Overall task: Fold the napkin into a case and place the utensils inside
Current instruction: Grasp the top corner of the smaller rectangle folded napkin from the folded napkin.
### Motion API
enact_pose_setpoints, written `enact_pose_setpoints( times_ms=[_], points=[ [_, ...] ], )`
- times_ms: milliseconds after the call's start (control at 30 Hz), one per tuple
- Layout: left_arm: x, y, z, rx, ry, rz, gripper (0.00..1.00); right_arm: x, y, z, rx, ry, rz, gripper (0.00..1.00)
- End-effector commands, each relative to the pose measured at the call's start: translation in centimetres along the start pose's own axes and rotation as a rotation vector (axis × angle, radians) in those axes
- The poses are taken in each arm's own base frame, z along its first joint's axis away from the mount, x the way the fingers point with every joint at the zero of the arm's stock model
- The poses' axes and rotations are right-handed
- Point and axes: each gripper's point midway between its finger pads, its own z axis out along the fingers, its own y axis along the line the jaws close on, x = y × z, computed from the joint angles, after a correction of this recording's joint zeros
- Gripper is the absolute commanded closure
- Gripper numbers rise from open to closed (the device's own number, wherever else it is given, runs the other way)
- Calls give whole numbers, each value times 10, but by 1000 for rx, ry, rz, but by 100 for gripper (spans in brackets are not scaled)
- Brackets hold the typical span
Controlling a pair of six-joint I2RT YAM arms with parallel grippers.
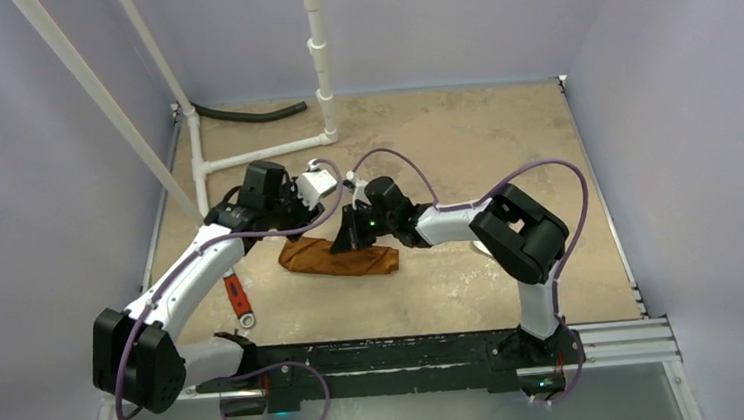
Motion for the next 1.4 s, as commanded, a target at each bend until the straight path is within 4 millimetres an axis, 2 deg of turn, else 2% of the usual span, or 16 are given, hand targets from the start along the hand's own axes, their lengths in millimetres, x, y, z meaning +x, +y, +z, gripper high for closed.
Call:
enact_pose_setpoints(
  times_ms=[0,133,267,433,633,767,933,967,1000,1100,1233,1367],
  points=[
    [1,-8,-22,96,-26,29,55,-31,40,-11,-82,-71,-3,100],
    [15,-9,-30,134,-47,75,55,-38,62,-3,-129,-86,-4,100],
    [34,-15,-30,159,-45,211,53,-41,74,13,-181,-98,-11,100],
    [57,-24,-24,198,-39,419,51,-46,68,32,-208,-126,-1,100],
    [80,-35,-19,226,-49,670,45,-33,45,52,-199,-108,27,100],
    [92,-35,-12,198,-56,828,45,-25,40,59,-218,-79,36,100],
    [90,-28,-11,142,-68,879,45,-24,53,44,-263,-73,21,100],
    [90,-27,-10,132,-69,881,38,-25,56,41,-273,-76,16,100],
    [91,-27,-10,125,-70,886,35,-27,60,38,-282,-80,12,100],
    [99,-29,-8,109,-68,918,34,-37,71,35,-313,-96,-2,100],
    [105,-28,-5,87,-57,939,33,-45,75,44,-334,-101,2,100],
    [114,-29,0,102,-35,952,33,-50,67,62,-330,-106,12,100]
  ],
)
